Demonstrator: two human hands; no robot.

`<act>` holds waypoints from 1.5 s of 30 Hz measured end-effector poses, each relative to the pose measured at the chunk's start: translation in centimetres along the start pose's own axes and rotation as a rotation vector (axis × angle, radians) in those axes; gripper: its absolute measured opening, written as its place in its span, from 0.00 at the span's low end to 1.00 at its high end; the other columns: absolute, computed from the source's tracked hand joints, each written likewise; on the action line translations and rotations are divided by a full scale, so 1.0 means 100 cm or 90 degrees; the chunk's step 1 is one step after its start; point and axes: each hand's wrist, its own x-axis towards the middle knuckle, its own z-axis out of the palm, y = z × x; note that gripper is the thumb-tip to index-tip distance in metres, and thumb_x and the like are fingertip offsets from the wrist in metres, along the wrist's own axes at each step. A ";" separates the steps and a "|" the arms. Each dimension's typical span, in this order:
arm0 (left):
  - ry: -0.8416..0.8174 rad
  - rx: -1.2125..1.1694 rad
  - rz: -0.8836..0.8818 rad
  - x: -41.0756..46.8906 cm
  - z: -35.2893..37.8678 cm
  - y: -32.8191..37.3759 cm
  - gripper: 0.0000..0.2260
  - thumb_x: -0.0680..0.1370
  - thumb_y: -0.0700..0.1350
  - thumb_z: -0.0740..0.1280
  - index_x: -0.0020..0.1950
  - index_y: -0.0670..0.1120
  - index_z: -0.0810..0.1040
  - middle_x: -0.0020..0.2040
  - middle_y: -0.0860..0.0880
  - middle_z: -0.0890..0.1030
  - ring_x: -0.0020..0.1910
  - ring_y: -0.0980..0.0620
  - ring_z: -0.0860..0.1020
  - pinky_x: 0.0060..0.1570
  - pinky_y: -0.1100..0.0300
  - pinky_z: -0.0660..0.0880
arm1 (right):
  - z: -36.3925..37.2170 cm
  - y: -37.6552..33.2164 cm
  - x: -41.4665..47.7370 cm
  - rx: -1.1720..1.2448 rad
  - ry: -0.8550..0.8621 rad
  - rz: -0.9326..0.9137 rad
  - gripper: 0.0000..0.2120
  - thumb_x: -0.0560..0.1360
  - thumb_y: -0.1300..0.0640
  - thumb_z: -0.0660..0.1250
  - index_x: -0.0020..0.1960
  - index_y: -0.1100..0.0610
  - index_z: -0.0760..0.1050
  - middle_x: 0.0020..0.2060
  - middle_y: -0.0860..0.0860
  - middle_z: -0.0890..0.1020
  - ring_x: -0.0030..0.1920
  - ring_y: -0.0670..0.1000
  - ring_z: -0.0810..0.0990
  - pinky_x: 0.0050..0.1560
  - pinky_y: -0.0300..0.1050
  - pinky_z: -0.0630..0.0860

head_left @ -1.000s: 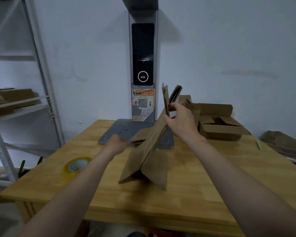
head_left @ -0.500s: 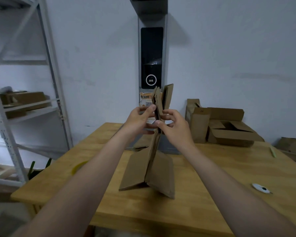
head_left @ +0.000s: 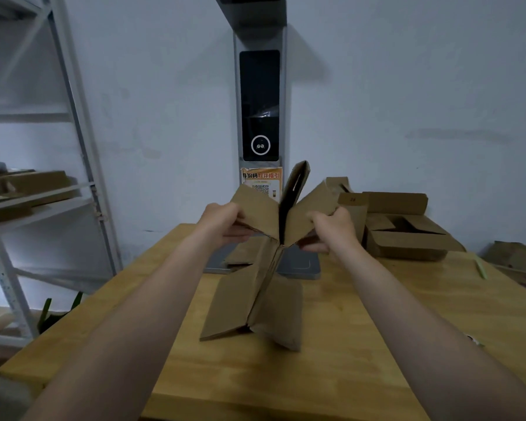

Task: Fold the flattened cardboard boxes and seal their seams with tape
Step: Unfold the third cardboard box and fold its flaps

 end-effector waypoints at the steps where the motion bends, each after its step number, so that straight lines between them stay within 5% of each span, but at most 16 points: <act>1: -0.016 0.005 -0.033 0.001 -0.002 -0.002 0.10 0.78 0.37 0.65 0.58 0.37 0.78 0.47 0.38 0.87 0.36 0.44 0.87 0.35 0.52 0.83 | -0.003 -0.002 0.002 0.010 -0.006 0.017 0.07 0.81 0.62 0.66 0.57 0.59 0.71 0.48 0.58 0.81 0.42 0.56 0.84 0.41 0.58 0.85; 4: -0.081 0.046 -0.121 -0.006 -0.005 0.003 0.07 0.79 0.43 0.69 0.54 0.41 0.80 0.48 0.41 0.87 0.37 0.47 0.87 0.39 0.52 0.84 | -0.010 -0.007 0.002 -0.026 -0.009 -0.035 0.01 0.81 0.62 0.66 0.52 0.58 0.74 0.45 0.55 0.81 0.41 0.52 0.82 0.44 0.59 0.85; 7: -0.087 0.078 -0.104 -0.014 0.001 0.020 0.07 0.80 0.45 0.71 0.51 0.42 0.80 0.39 0.44 0.87 0.31 0.51 0.85 0.43 0.53 0.83 | -0.020 -0.019 0.000 -0.070 0.019 -0.094 0.04 0.81 0.62 0.65 0.50 0.54 0.73 0.46 0.53 0.80 0.41 0.52 0.82 0.43 0.60 0.85; 10: -0.053 0.050 -0.035 -0.026 0.012 0.038 0.04 0.80 0.41 0.71 0.53 0.42 0.79 0.33 0.46 0.86 0.29 0.53 0.85 0.31 0.57 0.82 | -0.034 -0.039 -0.002 -0.082 0.053 -0.136 0.04 0.81 0.63 0.64 0.50 0.54 0.73 0.46 0.54 0.80 0.42 0.53 0.82 0.43 0.61 0.85; 15: -0.035 -0.047 0.035 -0.050 0.030 0.055 0.05 0.79 0.38 0.70 0.54 0.41 0.79 0.43 0.44 0.86 0.31 0.52 0.86 0.33 0.55 0.83 | -0.065 -0.081 -0.015 -0.094 0.118 -0.210 0.08 0.79 0.66 0.61 0.56 0.58 0.74 0.47 0.53 0.79 0.41 0.52 0.81 0.35 0.55 0.85; 18: -0.027 -0.094 0.068 -0.070 0.040 0.065 0.04 0.79 0.37 0.70 0.53 0.40 0.79 0.43 0.42 0.86 0.30 0.52 0.85 0.34 0.54 0.84 | -0.083 -0.098 -0.025 -0.067 0.164 -0.251 0.09 0.80 0.66 0.59 0.56 0.54 0.70 0.47 0.49 0.78 0.35 0.50 0.80 0.37 0.56 0.85; 22: -0.039 -0.102 0.084 -0.090 0.051 0.069 0.05 0.79 0.38 0.71 0.54 0.40 0.79 0.45 0.42 0.87 0.33 0.51 0.86 0.39 0.53 0.85 | -0.098 -0.099 -0.035 -0.062 0.194 -0.277 0.09 0.81 0.63 0.61 0.59 0.54 0.68 0.53 0.53 0.78 0.40 0.50 0.80 0.41 0.57 0.85; 27: -0.015 -0.079 0.152 -0.104 0.070 0.058 0.05 0.80 0.39 0.69 0.55 0.40 0.78 0.44 0.43 0.87 0.34 0.50 0.86 0.44 0.54 0.84 | -0.114 -0.080 -0.037 -0.052 0.207 -0.207 0.20 0.83 0.62 0.60 0.74 0.58 0.66 0.61 0.55 0.77 0.43 0.50 0.82 0.42 0.55 0.86; 31: 0.013 -0.068 0.217 -0.106 0.079 0.063 0.04 0.81 0.40 0.68 0.47 0.42 0.78 0.43 0.43 0.86 0.32 0.51 0.86 0.34 0.57 0.81 | -0.124 -0.081 -0.035 -0.120 0.233 -0.228 0.12 0.80 0.63 0.59 0.62 0.59 0.71 0.52 0.56 0.79 0.51 0.59 0.83 0.47 0.58 0.84; 35: 0.047 -0.064 0.229 -0.097 0.075 0.058 0.03 0.81 0.41 0.68 0.51 0.42 0.79 0.44 0.44 0.85 0.33 0.50 0.86 0.36 0.56 0.82 | -0.131 -0.075 -0.038 -0.287 0.187 -0.311 0.34 0.79 0.57 0.63 0.79 0.44 0.51 0.57 0.52 0.72 0.41 0.48 0.78 0.35 0.40 0.71; 39: 0.090 -0.121 0.174 -0.079 0.055 0.041 0.04 0.81 0.40 0.67 0.53 0.40 0.79 0.45 0.42 0.86 0.33 0.49 0.86 0.38 0.55 0.83 | -0.124 -0.056 -0.048 -0.469 0.190 -0.349 0.17 0.79 0.41 0.66 0.65 0.47 0.75 0.63 0.52 0.75 0.45 0.46 0.78 0.38 0.37 0.68; 42: 0.124 -0.152 0.142 -0.068 0.041 0.027 0.06 0.81 0.41 0.68 0.56 0.41 0.79 0.48 0.42 0.85 0.36 0.49 0.87 0.38 0.55 0.83 | -0.113 -0.048 -0.059 -0.549 0.179 -0.404 0.23 0.74 0.31 0.68 0.59 0.46 0.77 0.56 0.46 0.77 0.49 0.47 0.79 0.45 0.45 0.78; 45: 0.186 -0.178 0.133 -0.060 0.027 0.016 0.02 0.81 0.41 0.68 0.49 0.43 0.79 0.50 0.42 0.85 0.43 0.45 0.87 0.39 0.54 0.82 | -0.102 -0.044 -0.071 -0.630 0.157 -0.468 0.19 0.73 0.36 0.73 0.59 0.44 0.80 0.51 0.43 0.81 0.49 0.46 0.80 0.48 0.48 0.82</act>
